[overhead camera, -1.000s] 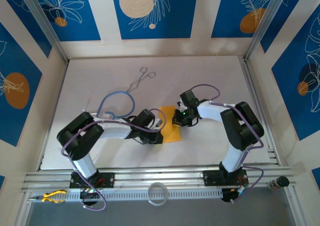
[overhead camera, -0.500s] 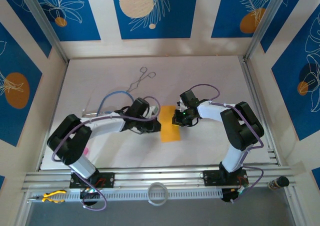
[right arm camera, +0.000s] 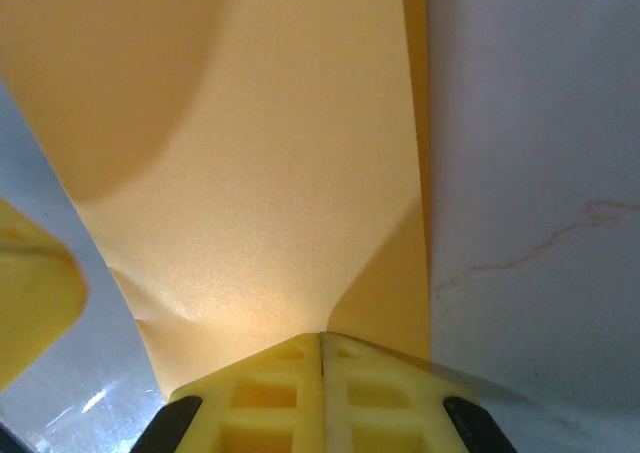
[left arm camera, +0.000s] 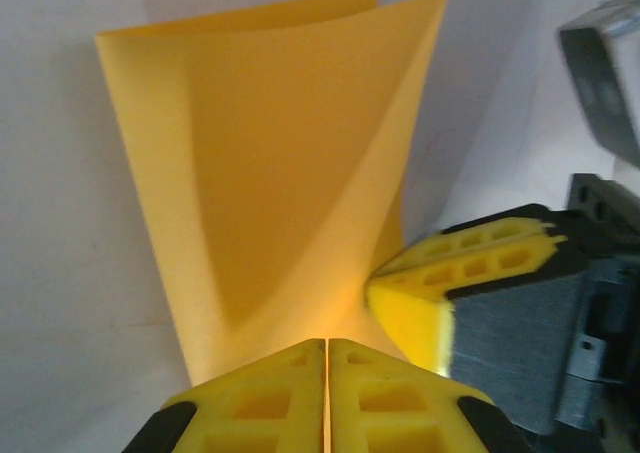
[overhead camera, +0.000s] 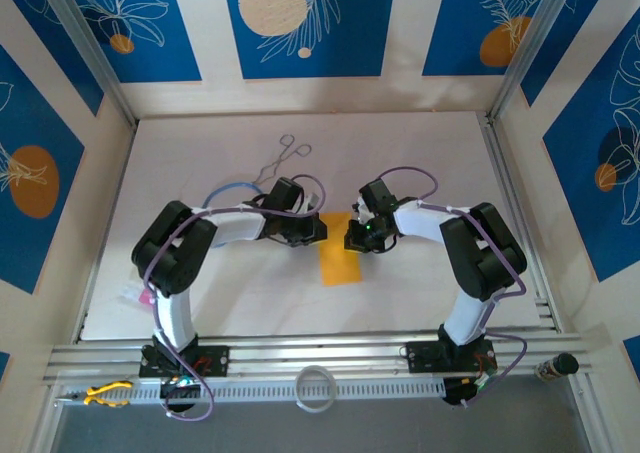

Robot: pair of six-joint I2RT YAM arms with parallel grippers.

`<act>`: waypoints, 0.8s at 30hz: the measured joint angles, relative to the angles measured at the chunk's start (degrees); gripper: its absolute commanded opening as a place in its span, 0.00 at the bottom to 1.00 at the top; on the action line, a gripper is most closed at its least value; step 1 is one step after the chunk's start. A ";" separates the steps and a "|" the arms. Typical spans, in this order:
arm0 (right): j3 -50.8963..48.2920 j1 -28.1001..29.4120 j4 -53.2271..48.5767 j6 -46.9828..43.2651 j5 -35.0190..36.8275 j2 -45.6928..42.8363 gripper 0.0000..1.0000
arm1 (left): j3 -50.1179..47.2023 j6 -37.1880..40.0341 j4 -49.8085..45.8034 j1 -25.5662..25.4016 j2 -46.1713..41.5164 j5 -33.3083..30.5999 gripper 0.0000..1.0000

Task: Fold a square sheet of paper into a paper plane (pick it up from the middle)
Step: First fold the square sheet of paper in half at the center of the table.

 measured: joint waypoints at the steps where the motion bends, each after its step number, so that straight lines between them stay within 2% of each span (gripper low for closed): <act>1: 0.02 0.00 -0.04 0.00 0.00 0.00 0.00 | 0.00 0.20 -0.02 0.00 0.46 -0.04 0.10; 13: 0.24 0.00 -0.42 -0.61 0.13 0.09 0.00 | -2.71 0.24 3.50 0.02 1.99 -0.42 0.10; 24: 0.24 0.00 -0.44 -0.61 0.15 0.09 0.00 | 0.87 0.85 -1.36 0.55 1.81 -0.52 0.13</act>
